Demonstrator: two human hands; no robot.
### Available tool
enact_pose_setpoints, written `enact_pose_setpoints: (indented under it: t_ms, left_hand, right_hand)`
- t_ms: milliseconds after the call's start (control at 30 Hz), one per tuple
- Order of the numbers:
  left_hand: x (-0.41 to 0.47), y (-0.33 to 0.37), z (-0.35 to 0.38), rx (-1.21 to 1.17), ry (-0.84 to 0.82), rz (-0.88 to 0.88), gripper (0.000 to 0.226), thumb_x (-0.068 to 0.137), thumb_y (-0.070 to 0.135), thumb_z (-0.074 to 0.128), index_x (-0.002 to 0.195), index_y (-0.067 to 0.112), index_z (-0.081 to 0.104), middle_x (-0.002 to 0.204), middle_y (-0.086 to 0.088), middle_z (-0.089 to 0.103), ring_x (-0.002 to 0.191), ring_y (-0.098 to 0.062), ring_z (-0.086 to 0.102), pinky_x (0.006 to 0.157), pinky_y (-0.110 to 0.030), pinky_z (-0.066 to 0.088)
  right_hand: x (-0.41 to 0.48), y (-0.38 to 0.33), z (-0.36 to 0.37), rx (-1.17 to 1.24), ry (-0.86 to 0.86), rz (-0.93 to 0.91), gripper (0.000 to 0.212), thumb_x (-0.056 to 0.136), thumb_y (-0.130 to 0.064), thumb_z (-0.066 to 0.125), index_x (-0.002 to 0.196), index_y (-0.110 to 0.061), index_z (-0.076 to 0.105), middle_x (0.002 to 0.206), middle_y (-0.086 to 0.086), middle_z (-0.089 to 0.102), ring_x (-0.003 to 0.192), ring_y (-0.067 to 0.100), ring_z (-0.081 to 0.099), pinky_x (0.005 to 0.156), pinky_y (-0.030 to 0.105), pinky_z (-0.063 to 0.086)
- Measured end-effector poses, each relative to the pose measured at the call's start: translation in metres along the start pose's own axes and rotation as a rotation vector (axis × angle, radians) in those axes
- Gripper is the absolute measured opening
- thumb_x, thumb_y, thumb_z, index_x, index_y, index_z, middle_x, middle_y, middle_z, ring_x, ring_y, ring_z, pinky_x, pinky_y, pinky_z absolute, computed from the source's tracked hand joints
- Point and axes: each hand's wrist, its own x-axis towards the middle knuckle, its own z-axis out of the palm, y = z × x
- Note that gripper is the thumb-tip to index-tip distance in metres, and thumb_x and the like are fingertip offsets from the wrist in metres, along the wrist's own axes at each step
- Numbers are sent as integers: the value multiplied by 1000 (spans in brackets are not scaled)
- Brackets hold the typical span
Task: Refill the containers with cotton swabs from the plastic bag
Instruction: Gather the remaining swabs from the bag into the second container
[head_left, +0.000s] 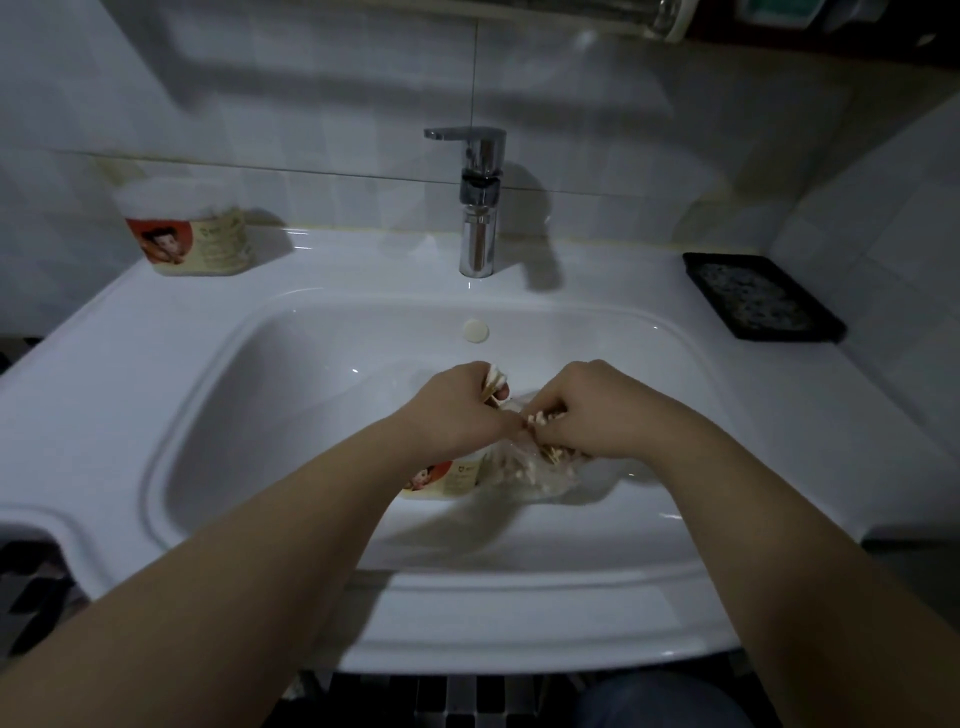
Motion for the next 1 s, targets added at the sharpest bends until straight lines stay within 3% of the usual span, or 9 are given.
enact_pose_setpoints:
  t_ms: [100, 200, 267, 400, 533, 633, 767, 867, 1000]
  left_hand:
    - [-1, 2, -3, 17, 9, -14, 29, 79, 25, 79, 83, 24, 51, 85, 5, 60, 75, -11, 54, 61, -23, 40]
    - [-2, 3, -4, -4, 27, -26, 29, 79, 27, 80, 84, 24, 51, 82, 7, 59, 74, -9, 54, 59, -22, 37]
    - [0, 3, -4, -19, 33, -31, 25, 81, 25, 78, 85, 23, 52, 83, 7, 59, 76, -10, 54, 60, -23, 38]
    - [1, 4, 0, -92, 22, -30, 15, 88, 19, 68, 87, 23, 54, 82, 6, 57, 74, -13, 53, 61, -25, 37]
    - [2, 6, -1, -273, 52, -56, 18, 90, 17, 63, 77, 20, 51, 66, 4, 50, 61, -15, 46, 55, -29, 34]
    - [3, 4, -3, -269, 49, -73, 17, 90, 19, 66, 79, 20, 52, 69, 3, 50, 64, -16, 47, 58, -30, 35]
    - [3, 4, -1, -299, 3, -73, 19, 89, 21, 67, 81, 18, 51, 67, 3, 46, 60, -15, 42, 55, -29, 33]
    - [2, 5, -3, -281, -40, -88, 23, 86, 24, 75, 84, 19, 53, 70, 6, 49, 60, -10, 45, 52, -26, 33]
    - [-1, 3, 2, -143, -76, -33, 36, 75, 27, 86, 82, 21, 52, 77, 7, 55, 68, -7, 52, 61, -26, 40]
  right_hand:
    - [-4, 1, -3, 143, 48, 11, 13, 88, -17, 73, 89, -27, 82, 65, -7, 71, 54, 9, 70, 59, 25, 59]
    - [-3, -2, -3, 129, 125, -9, 10, 88, -19, 73, 87, -25, 81, 71, -7, 72, 54, 8, 70, 63, 27, 60]
    - [-2, -2, -3, 105, 149, -21, 10, 87, -20, 71, 86, -26, 80, 73, -7, 72, 54, 6, 67, 59, 25, 56]
    - [-2, -3, 5, -48, 40, -60, 10, 86, -23, 70, 79, -26, 77, 69, -9, 66, 63, 4, 60, 55, 20, 39]
    - [1, -3, 1, 37, 201, -67, 14, 86, -20, 66, 76, -25, 73, 65, -9, 64, 60, 1, 56, 51, 13, 33]
    - [-1, -1, 1, -24, 117, -66, 13, 88, -24, 68, 82, -24, 79, 70, -9, 67, 66, 5, 61, 54, 16, 37]
    - [1, 1, -2, 82, 276, -63, 11, 89, -29, 71, 81, -23, 77, 73, -10, 69, 71, 3, 62, 59, 18, 41]
    - [2, 3, -2, 31, 262, -50, 15, 88, -32, 74, 78, -21, 73, 71, -10, 65, 69, 3, 59, 58, 19, 38]
    - [1, 2, 0, 167, 226, -33, 7, 83, -23, 76, 79, -29, 78, 78, -10, 73, 73, 3, 67, 65, 23, 53]
